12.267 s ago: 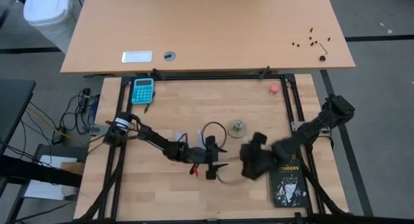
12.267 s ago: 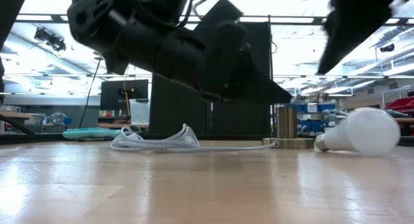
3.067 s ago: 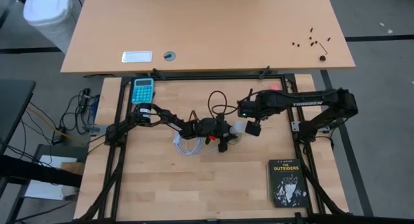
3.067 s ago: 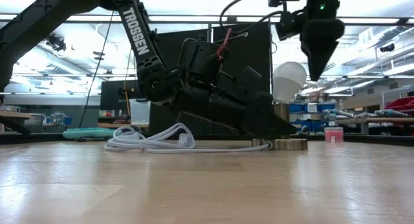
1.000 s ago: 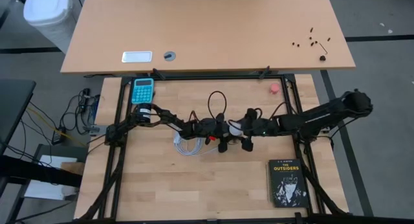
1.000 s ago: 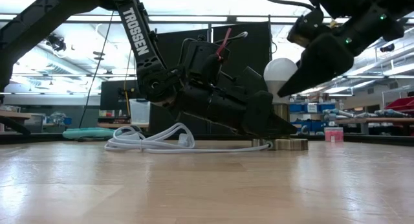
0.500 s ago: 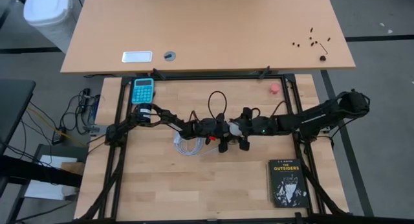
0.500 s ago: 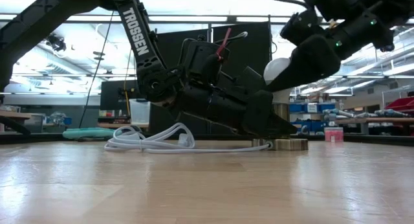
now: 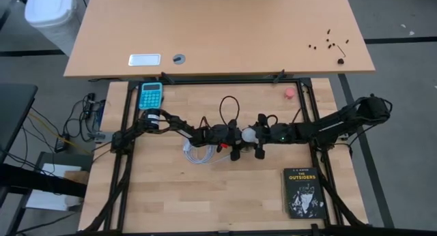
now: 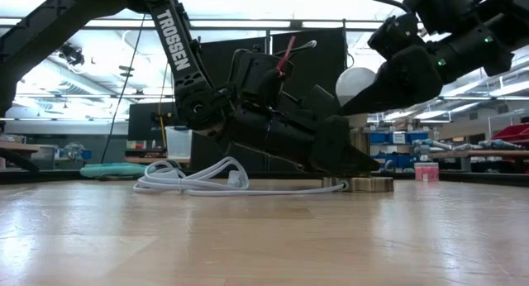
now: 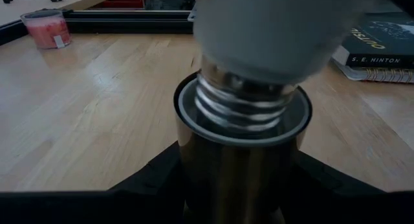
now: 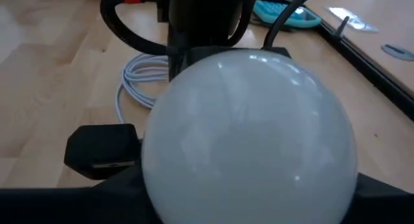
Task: Screw lightbulb
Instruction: Insert the lightbulb into the lamp
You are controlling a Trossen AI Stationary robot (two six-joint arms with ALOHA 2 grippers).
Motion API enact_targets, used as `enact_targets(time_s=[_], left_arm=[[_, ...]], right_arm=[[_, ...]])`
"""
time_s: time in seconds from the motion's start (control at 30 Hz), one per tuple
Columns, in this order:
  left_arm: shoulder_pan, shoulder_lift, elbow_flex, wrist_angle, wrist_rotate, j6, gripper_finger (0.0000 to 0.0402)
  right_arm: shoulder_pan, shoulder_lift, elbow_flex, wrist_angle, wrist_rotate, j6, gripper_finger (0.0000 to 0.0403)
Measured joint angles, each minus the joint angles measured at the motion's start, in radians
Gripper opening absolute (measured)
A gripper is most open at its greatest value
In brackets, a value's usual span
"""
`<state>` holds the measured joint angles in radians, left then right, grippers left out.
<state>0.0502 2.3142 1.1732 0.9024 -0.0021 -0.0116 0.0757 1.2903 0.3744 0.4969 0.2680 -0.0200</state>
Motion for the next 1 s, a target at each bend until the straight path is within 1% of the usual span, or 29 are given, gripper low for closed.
enact_targets(time_s=[0.13, 0.27, 0.4, 0.5, 0.63, 0.77, 0.93, 1.0], left_arm=[[0.0, 0.0, 0.0, -0.001, 0.0, 0.0, 0.0193], [0.0, 0.0, 0.0, -0.001, 0.0, 0.0, 0.0193], [0.0, 0.0, 0.0, -0.002, 0.0, 0.0, 0.0193], [0.0, 0.0, 0.0, -0.002, 0.0, 0.0, 0.0193], [0.0, 0.0, 0.0, -0.002, 0.0, 0.001, 0.0193], [0.0, 0.0, 0.0, 0.0, 0.002, 0.005, 0.0193], [0.001, 0.0, 0.0, 0.007, 0.053, 0.019, 0.0193], [0.001, 0.0, 0.0, 0.007, 0.08, 0.042, 0.0193]], right_arm=[[-0.021, 0.0, 0.0, -0.002, -0.036, 0.022, 0.0239], [-0.052, 0.0, 0.001, -0.024, -0.068, 0.05, 0.0235], [-0.083, 0.0, 0.001, -0.027, -0.157, 0.062, 0.0232], [-0.099, 0.0, 0.001, -0.024, -0.222, 0.03, 0.0229], [-0.131, 0.0, 0.002, -0.038, -0.271, 0.018, 0.0229], [-0.16, 0.0, 0.002, -0.04, -0.354, -0.002, 0.0229], [-0.199, 0.0, 0.002, -0.048, -0.421, -0.043, 0.0229], [-0.214, 0.0, 0.002, -0.047, -0.47, -0.057, 0.0229]])
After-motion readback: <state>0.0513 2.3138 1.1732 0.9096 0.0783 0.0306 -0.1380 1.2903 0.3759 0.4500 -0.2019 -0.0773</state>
